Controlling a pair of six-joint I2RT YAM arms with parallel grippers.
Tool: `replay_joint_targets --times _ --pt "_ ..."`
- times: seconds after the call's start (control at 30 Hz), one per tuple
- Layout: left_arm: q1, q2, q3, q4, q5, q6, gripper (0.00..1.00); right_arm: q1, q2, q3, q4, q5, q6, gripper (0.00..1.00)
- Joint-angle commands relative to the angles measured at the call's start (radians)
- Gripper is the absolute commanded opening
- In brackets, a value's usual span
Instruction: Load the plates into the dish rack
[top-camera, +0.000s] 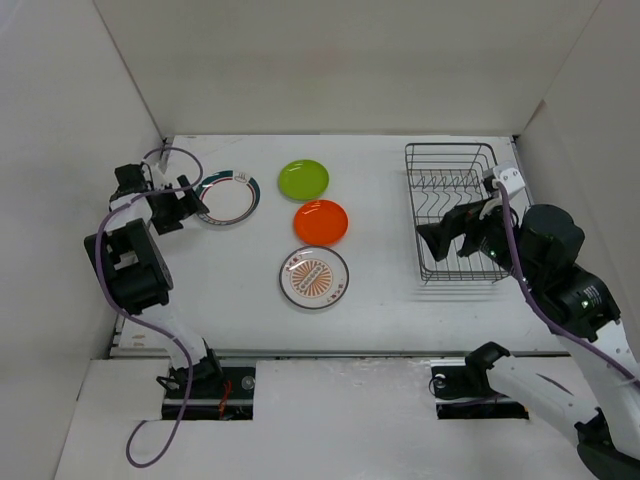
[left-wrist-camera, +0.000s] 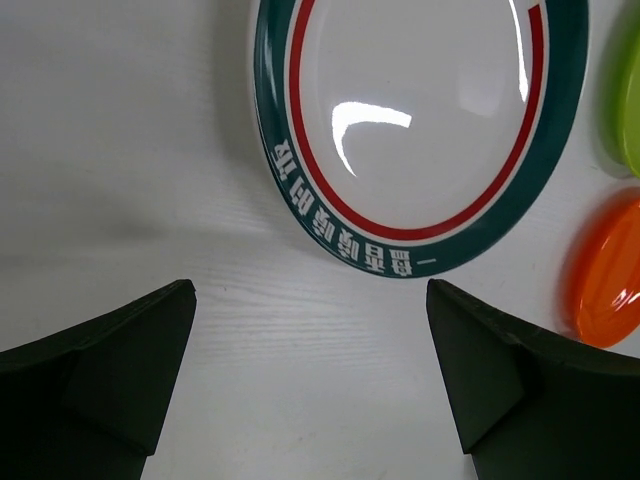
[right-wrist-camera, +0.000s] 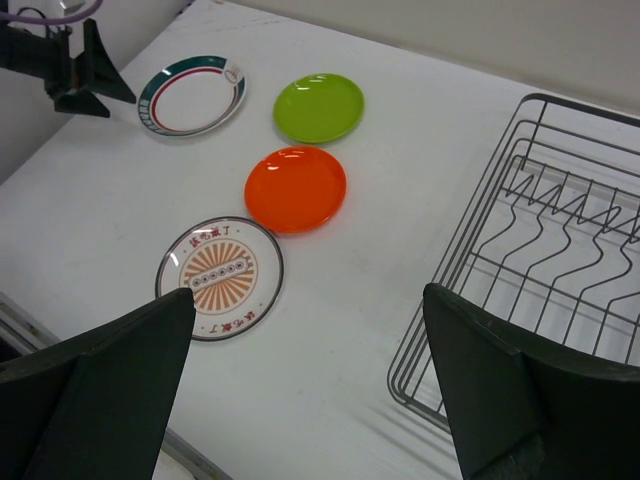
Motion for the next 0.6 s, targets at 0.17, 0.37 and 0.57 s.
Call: replay_joint_targets --times 0.17,0.37,0.57 --pt "0.02 0.089 0.041 0.12 0.045 -0.003 1.0 0.009 -0.034 0.02 0.077 -0.016 -0.006 1.0" --pt "0.02 0.195 0.099 0.119 0.096 -0.021 0.94 0.019 -0.061 0.011 0.077 -0.016 0.004 1.0" --pt "0.02 0.299 0.16 0.109 0.122 -0.041 0.84 0.019 -0.061 0.0 0.068 0.005 0.004 1.0"
